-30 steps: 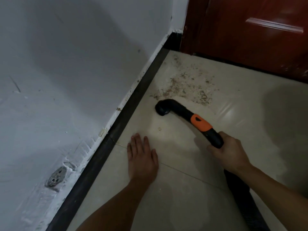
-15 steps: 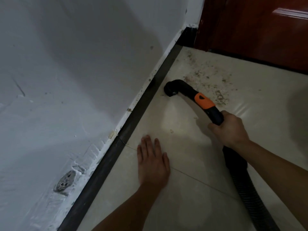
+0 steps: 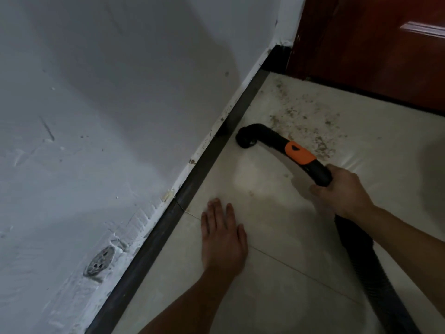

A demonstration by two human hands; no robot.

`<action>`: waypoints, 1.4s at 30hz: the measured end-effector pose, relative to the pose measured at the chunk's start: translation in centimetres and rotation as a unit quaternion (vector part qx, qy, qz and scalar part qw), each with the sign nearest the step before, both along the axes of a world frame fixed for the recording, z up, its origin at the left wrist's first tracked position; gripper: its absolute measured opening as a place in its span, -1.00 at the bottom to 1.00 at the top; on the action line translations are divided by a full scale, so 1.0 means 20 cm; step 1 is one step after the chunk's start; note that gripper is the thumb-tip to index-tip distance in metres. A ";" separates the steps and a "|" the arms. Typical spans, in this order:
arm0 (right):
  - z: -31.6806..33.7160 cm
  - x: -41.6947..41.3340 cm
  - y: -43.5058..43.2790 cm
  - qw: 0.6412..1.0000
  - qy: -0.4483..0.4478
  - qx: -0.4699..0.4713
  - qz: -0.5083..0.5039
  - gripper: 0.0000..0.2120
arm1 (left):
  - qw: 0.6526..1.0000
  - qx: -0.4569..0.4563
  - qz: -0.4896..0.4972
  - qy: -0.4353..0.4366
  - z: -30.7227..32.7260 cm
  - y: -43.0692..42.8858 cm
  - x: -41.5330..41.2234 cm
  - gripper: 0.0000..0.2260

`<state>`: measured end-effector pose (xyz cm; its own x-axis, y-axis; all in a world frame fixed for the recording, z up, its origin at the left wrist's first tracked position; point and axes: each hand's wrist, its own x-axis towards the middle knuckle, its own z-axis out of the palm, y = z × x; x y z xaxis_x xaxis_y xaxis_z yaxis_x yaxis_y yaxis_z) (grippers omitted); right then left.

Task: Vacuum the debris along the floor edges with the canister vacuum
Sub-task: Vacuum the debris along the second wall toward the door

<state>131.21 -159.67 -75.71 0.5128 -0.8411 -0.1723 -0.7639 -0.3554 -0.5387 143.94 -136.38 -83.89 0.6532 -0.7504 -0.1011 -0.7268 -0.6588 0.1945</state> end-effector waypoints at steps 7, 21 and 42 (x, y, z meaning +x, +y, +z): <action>-0.02 -0.27 0.26 0.998 -0.015 0.043 0.031 -0.72 | 1.000 -0.008 0.006 0.003 0.00 0.01 -0.01 -0.46; 0.03 -0.66 0.39 0.997 0.014 0.011 -0.081 -0.78 | 1.000 -0.009 0.012 -0.006 0.06 0.00 0.00 -0.45; -0.02 -0.69 0.01 0.978 -0.019 -0.017 -0.206 -0.86 | 0.999 -0.037 -0.015 -0.034 -0.03 -0.37 0.04 -0.41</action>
